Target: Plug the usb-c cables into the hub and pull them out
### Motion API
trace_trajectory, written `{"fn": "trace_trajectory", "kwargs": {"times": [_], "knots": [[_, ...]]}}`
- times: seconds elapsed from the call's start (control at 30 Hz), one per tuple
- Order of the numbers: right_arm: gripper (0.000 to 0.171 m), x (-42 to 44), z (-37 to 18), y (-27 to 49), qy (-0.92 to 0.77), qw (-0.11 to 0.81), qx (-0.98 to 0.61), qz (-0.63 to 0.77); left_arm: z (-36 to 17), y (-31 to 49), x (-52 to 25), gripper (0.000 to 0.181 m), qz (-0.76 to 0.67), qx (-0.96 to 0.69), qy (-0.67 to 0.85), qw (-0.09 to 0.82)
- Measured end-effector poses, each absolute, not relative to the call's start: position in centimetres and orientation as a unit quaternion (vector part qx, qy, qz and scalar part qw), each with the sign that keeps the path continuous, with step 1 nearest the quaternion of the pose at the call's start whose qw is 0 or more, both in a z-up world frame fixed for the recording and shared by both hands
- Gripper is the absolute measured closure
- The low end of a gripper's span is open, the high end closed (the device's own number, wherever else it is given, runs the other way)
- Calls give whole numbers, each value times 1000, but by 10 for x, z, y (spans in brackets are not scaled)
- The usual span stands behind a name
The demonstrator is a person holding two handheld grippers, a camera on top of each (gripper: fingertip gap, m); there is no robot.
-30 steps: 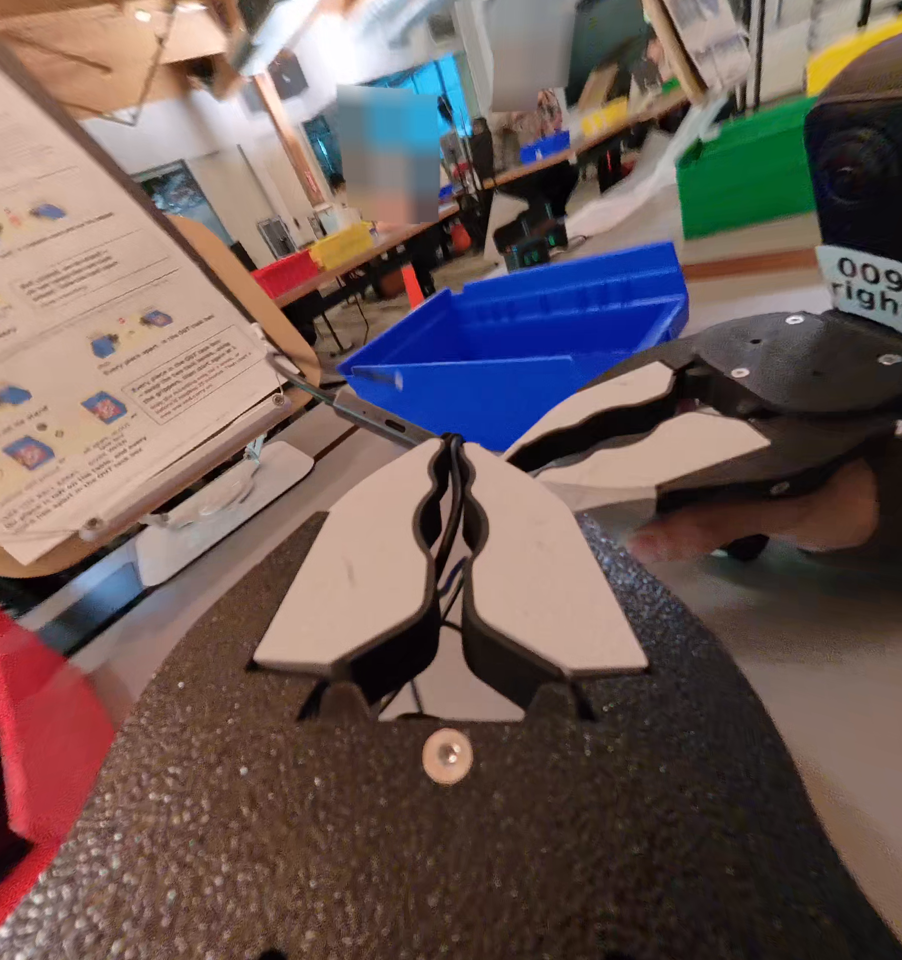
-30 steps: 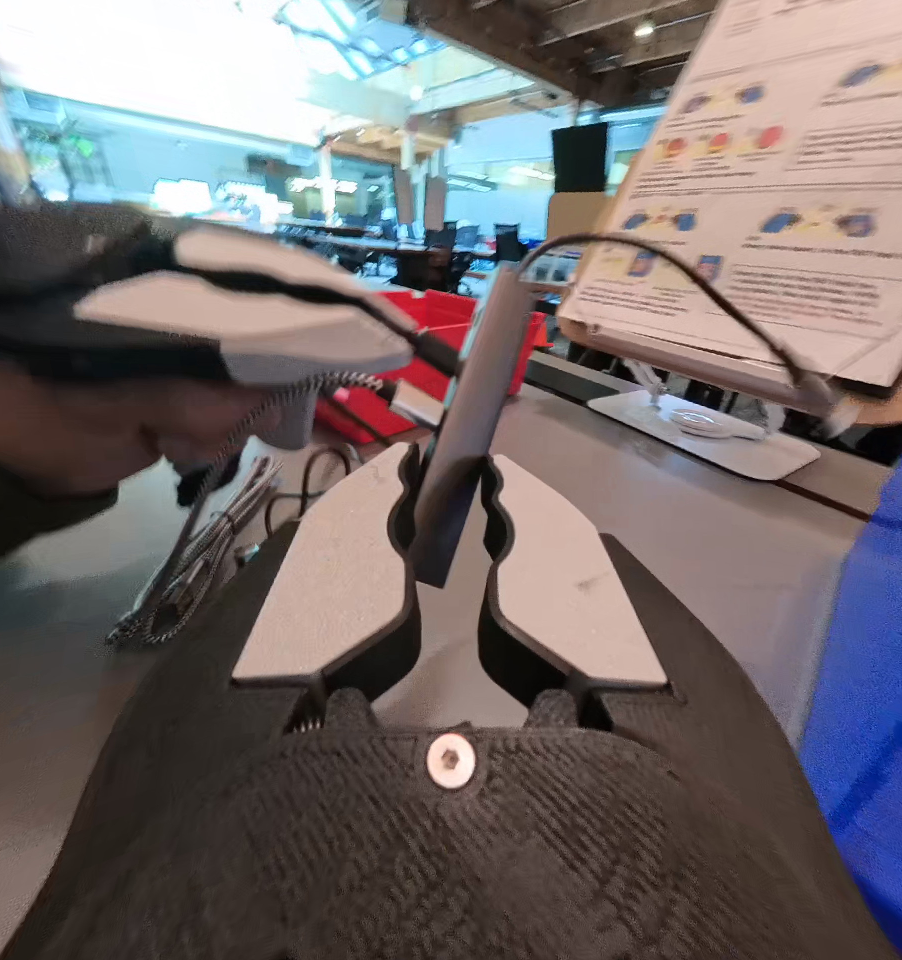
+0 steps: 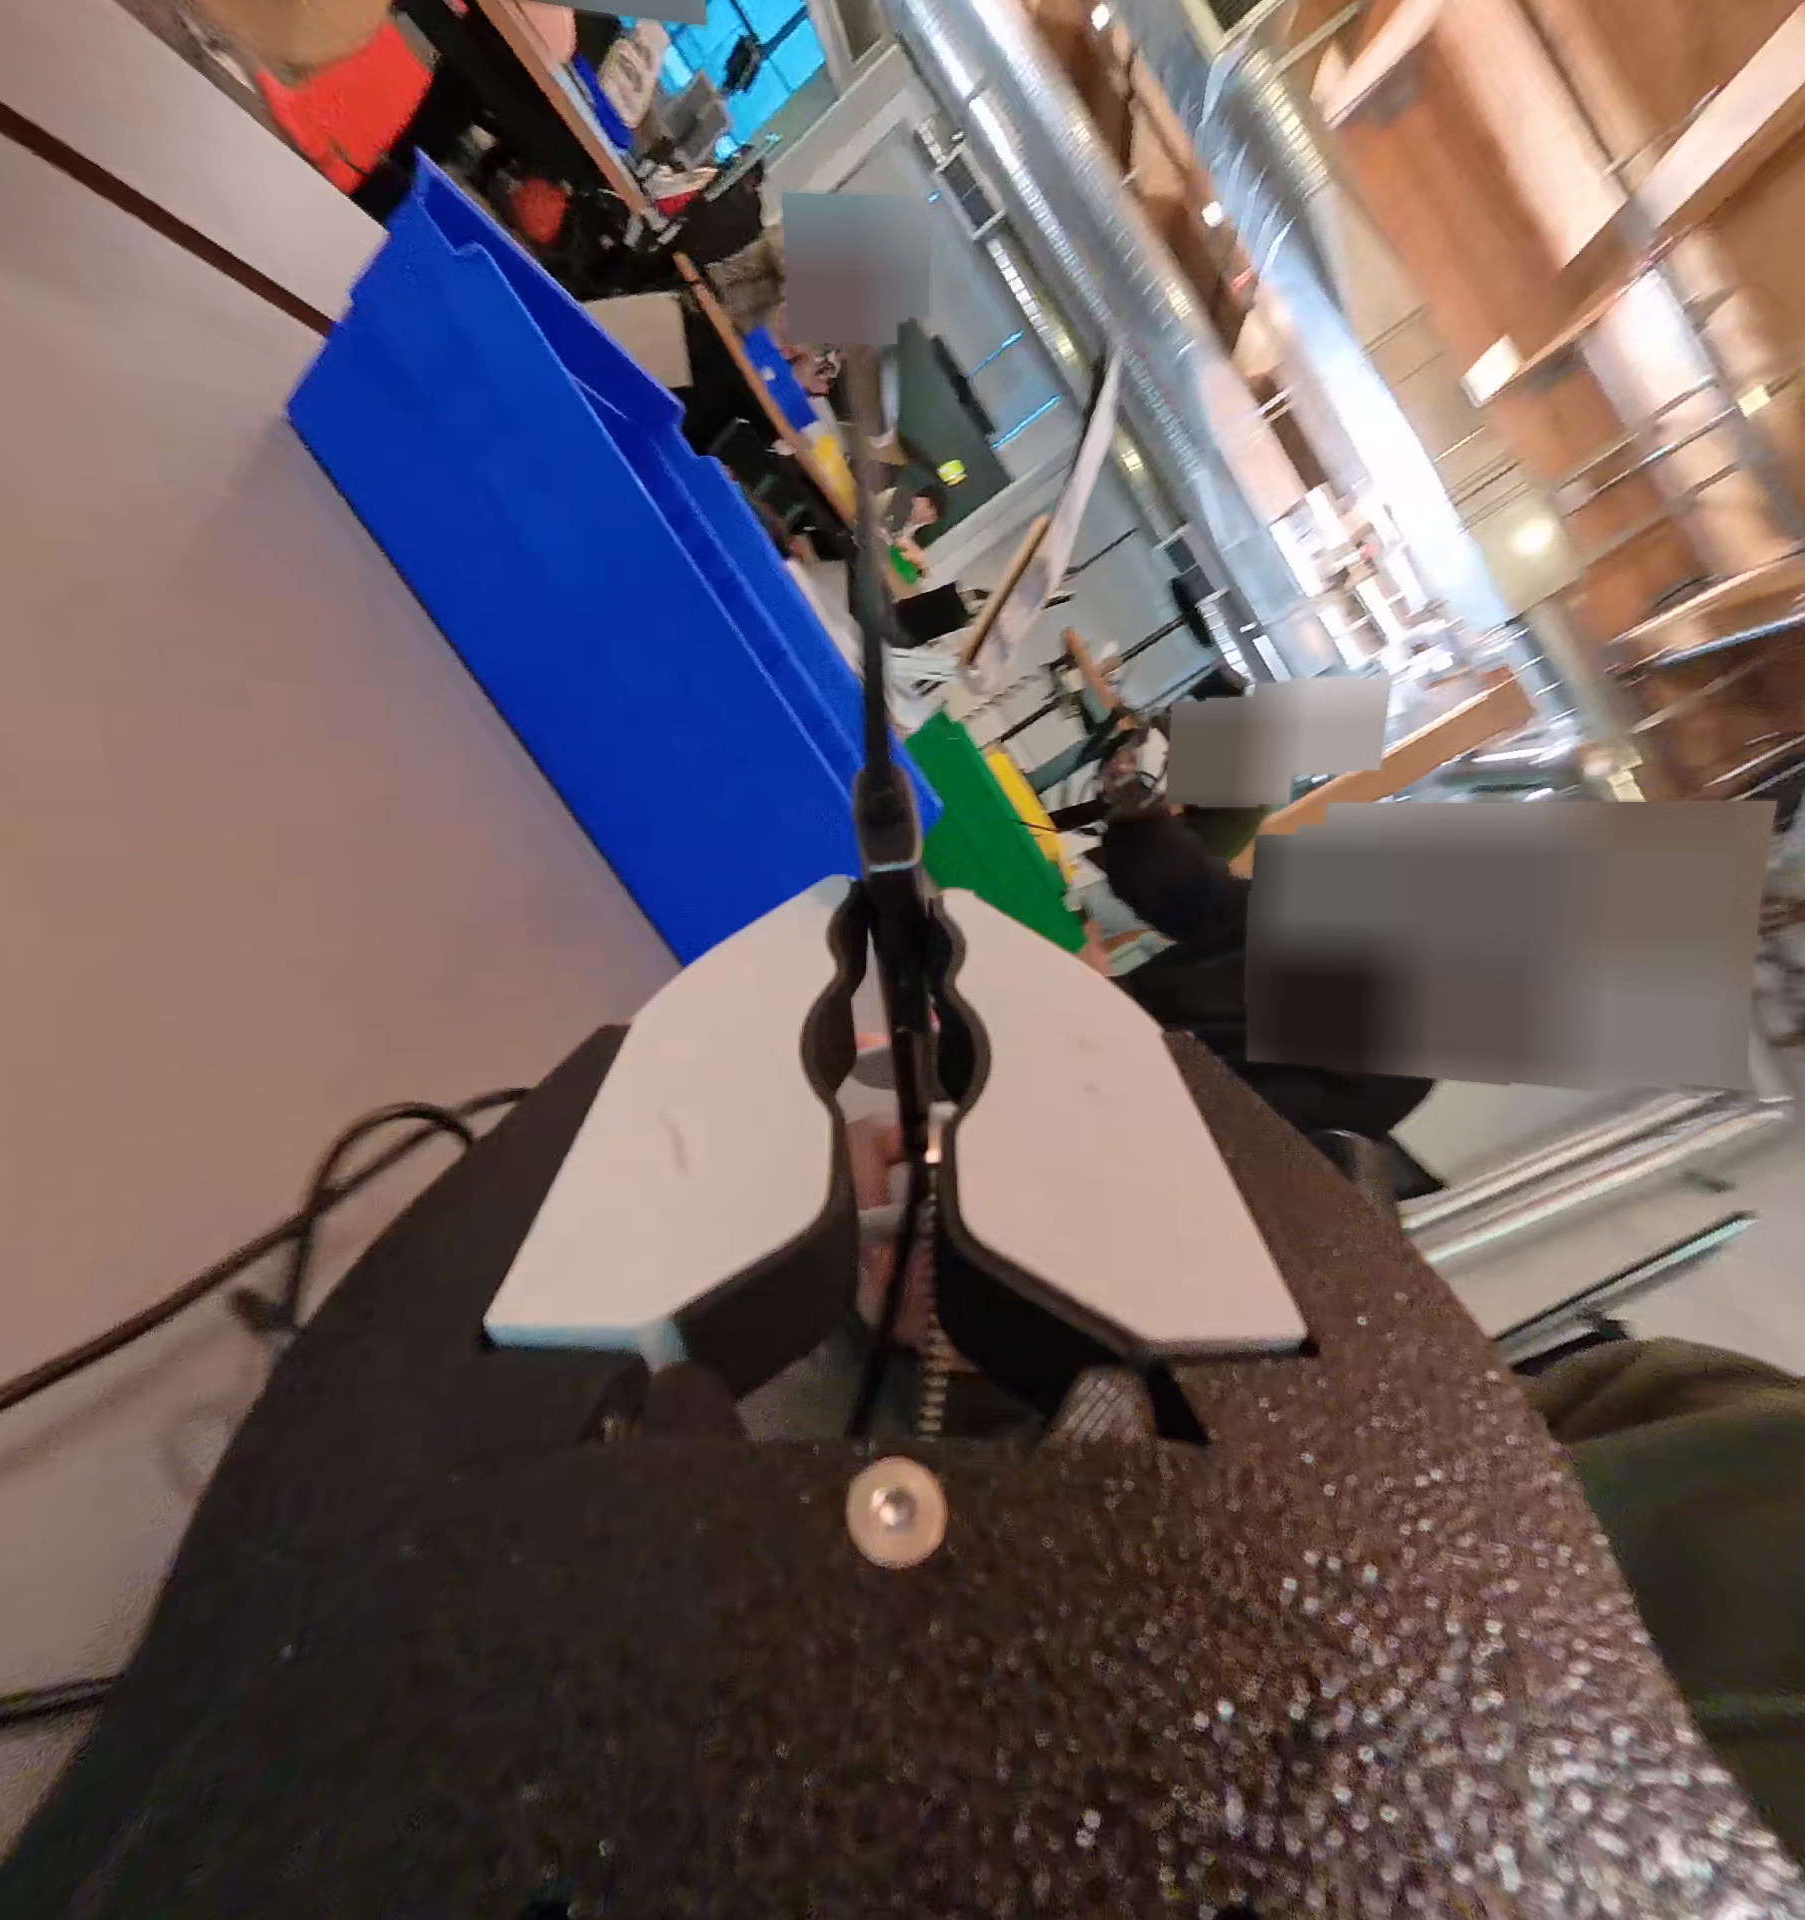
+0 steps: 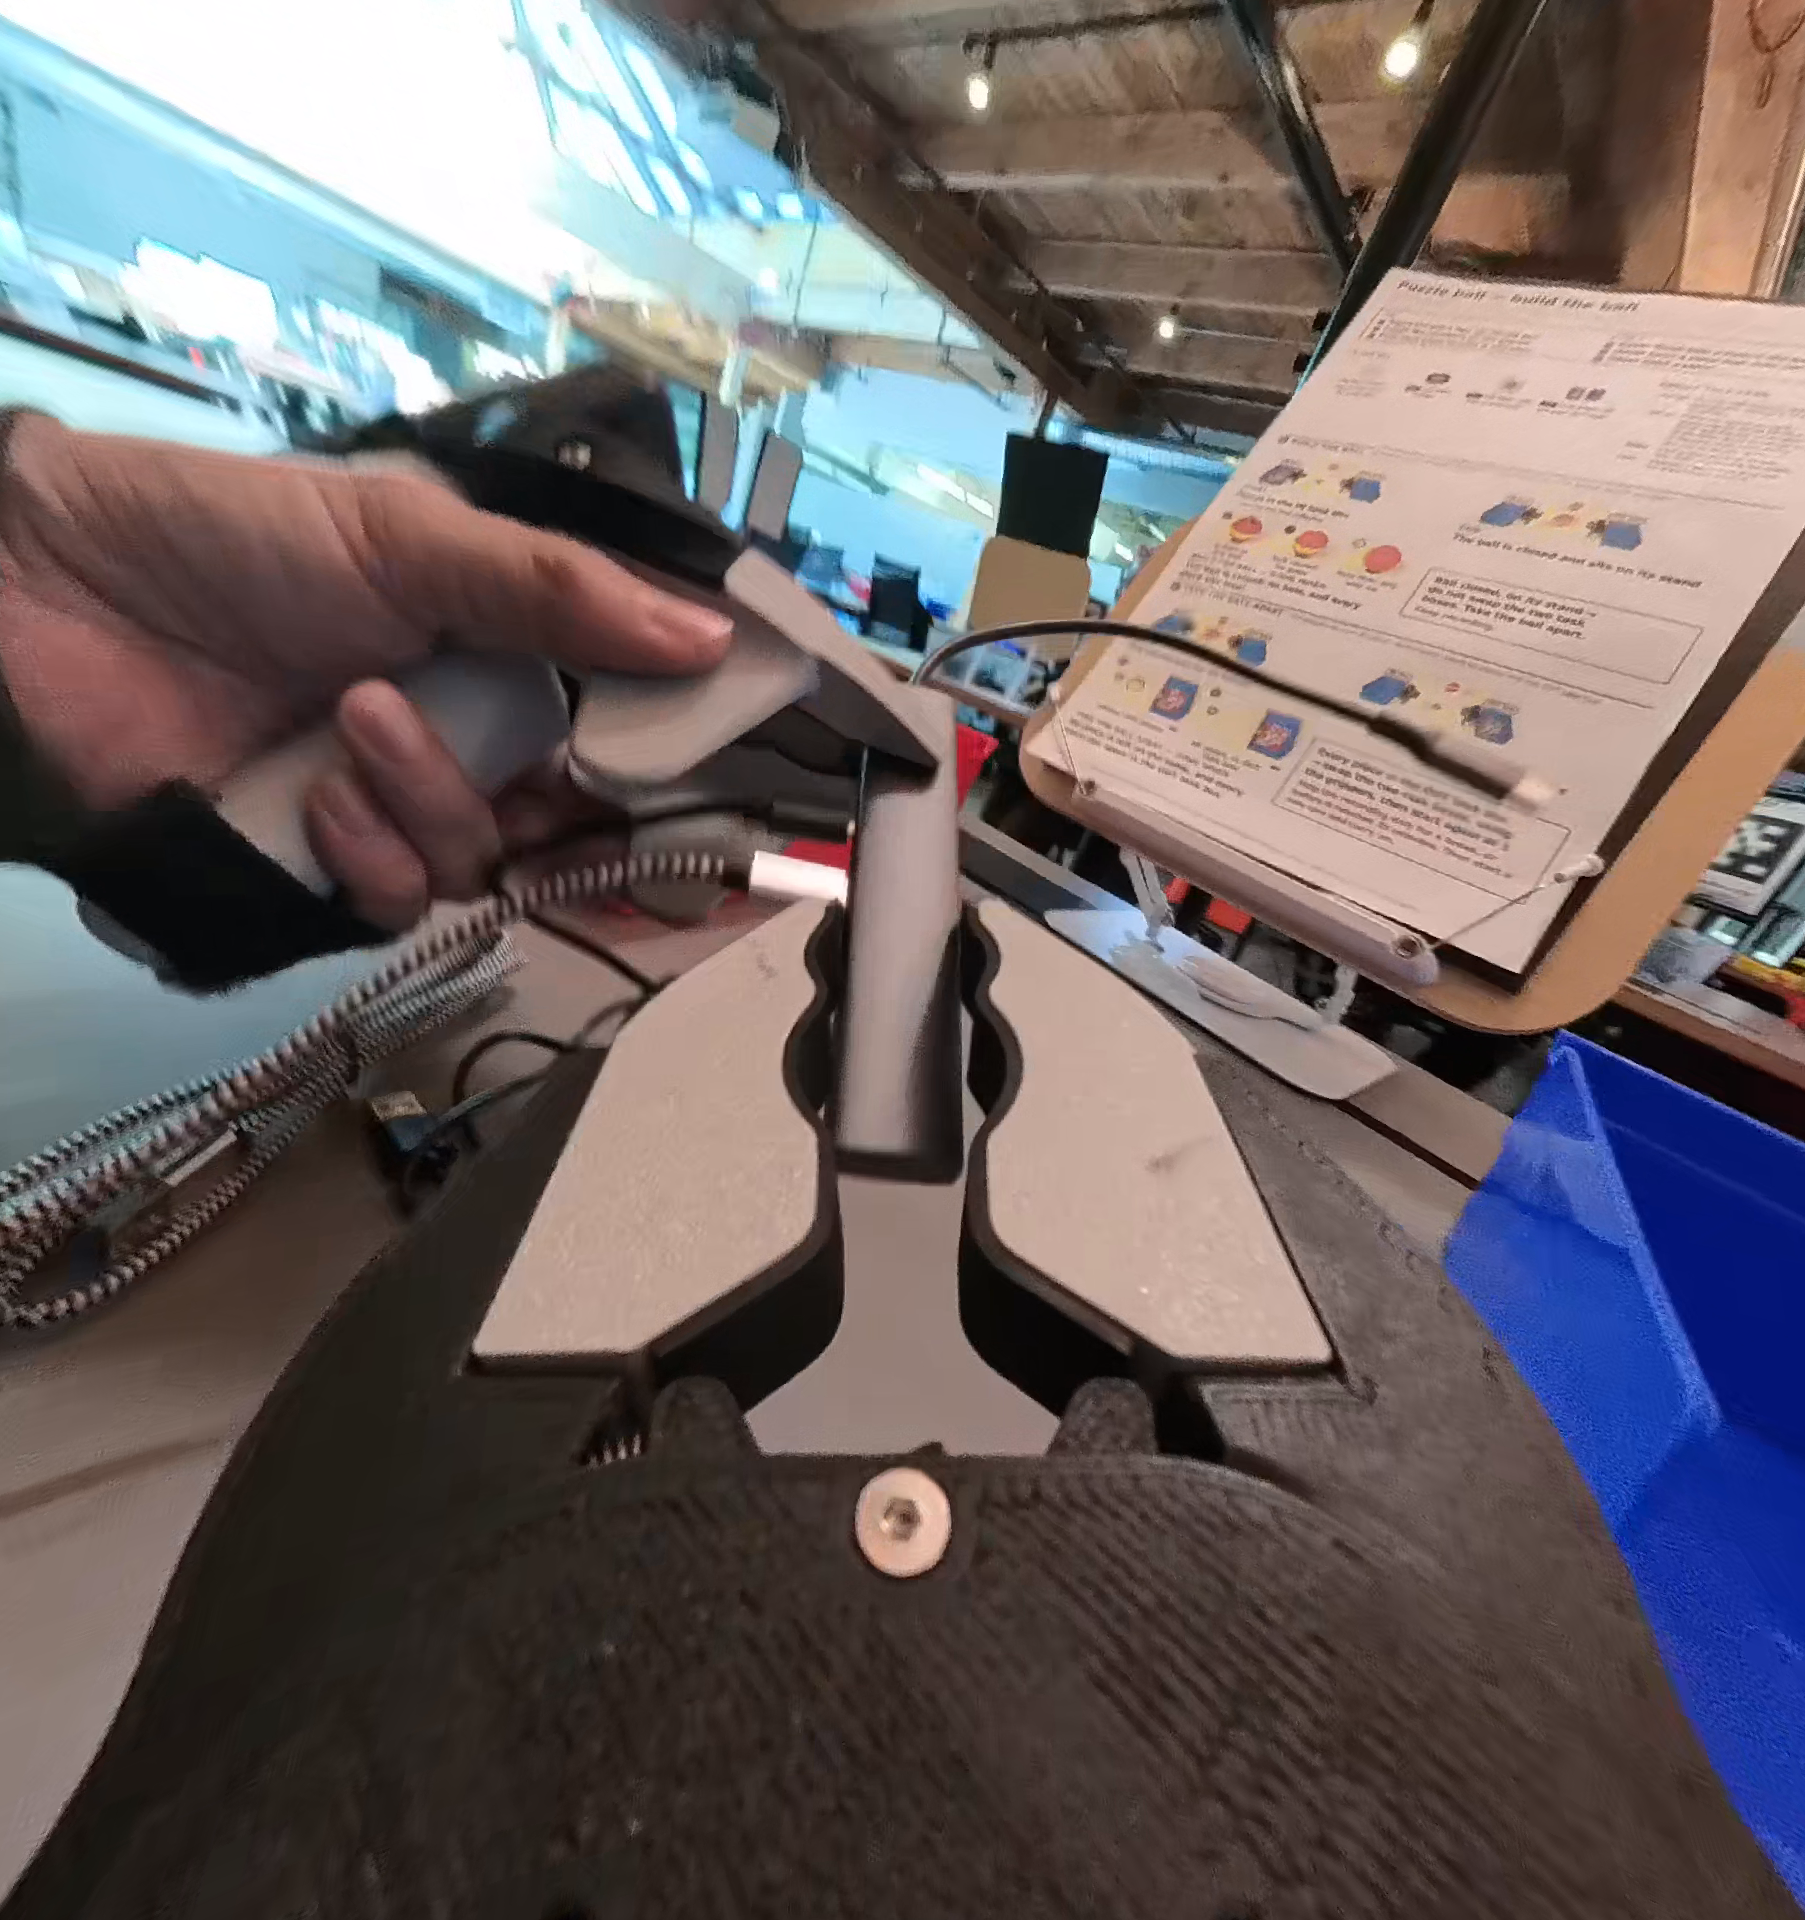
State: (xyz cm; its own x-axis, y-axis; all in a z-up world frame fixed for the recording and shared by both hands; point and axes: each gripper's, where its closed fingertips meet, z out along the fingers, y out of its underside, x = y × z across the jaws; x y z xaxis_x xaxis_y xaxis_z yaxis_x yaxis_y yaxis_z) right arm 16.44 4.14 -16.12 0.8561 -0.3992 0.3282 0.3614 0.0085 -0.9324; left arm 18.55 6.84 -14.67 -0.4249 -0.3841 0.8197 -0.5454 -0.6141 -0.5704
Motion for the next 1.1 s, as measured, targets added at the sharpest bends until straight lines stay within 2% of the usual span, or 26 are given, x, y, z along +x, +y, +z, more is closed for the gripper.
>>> {"fn": "trace_trajectory", "kwargs": {"times": [0.2,0.37,0.47,1.1], "knots": [[139,166,-153,38,42,745,-627,-222,-146,65,185,172,759,531,-349,143],[139,160,-155,43,25,738,-637,-224,-141,77,187,172,772,544,-304,126],[147,159,-156,44,28,738,-638,-218,-139,78,186,172,774,547,-293,126],[147,161,-160,50,40,724,-655,-213,-139,75,184,171,770,565,-270,121]]}}
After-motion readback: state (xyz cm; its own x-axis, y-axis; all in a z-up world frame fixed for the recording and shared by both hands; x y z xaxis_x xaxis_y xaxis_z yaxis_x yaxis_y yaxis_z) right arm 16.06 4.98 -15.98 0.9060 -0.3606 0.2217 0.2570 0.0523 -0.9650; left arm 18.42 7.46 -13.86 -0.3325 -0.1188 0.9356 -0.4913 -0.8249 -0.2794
